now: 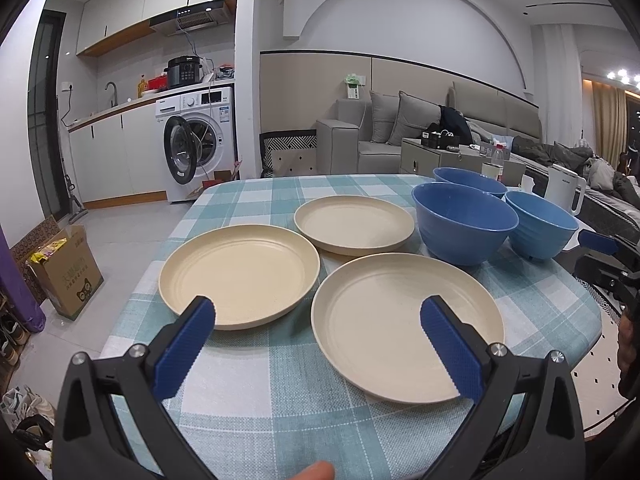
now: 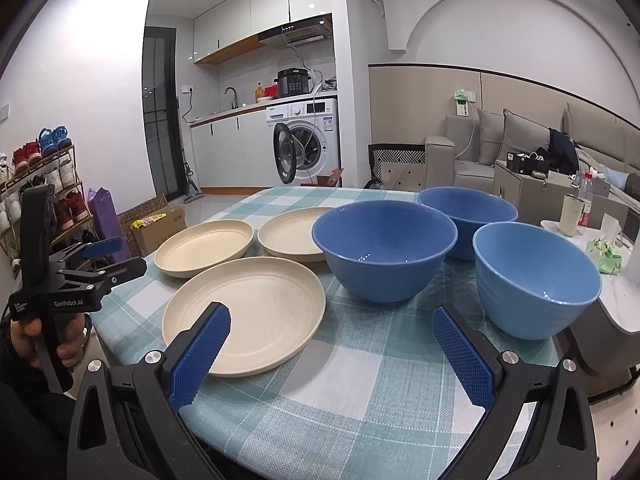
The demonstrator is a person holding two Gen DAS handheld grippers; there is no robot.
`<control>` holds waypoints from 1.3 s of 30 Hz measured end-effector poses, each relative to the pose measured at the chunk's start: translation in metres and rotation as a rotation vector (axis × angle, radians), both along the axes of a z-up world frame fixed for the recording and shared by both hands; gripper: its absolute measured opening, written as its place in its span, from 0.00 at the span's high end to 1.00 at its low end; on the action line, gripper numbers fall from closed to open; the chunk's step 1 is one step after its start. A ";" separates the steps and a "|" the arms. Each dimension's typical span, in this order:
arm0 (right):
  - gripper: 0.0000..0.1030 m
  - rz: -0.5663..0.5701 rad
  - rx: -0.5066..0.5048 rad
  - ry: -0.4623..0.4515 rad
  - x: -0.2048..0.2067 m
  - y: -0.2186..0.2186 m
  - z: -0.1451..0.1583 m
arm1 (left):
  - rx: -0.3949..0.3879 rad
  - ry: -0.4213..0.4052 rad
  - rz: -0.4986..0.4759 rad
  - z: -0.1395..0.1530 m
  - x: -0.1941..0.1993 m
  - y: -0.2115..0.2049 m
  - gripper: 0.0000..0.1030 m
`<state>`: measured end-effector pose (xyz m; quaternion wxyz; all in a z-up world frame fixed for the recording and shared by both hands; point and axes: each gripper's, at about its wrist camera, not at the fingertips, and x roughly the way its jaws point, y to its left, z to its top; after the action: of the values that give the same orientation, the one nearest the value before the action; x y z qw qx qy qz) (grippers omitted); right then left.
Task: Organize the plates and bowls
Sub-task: 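Move the right gripper forward to the rim of the large cream plate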
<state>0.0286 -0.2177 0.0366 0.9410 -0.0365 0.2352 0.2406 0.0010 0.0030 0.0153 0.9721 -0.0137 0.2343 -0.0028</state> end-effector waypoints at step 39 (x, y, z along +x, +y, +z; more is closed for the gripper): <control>0.00 0.039 -0.052 0.002 0.054 0.012 0.059 | 0.077 0.028 0.027 0.035 0.053 0.006 0.00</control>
<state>0.0825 -0.2061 0.0952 0.9346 -0.0653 0.2418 0.2527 0.0544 0.0089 0.0501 0.9684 0.0203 0.2477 0.0195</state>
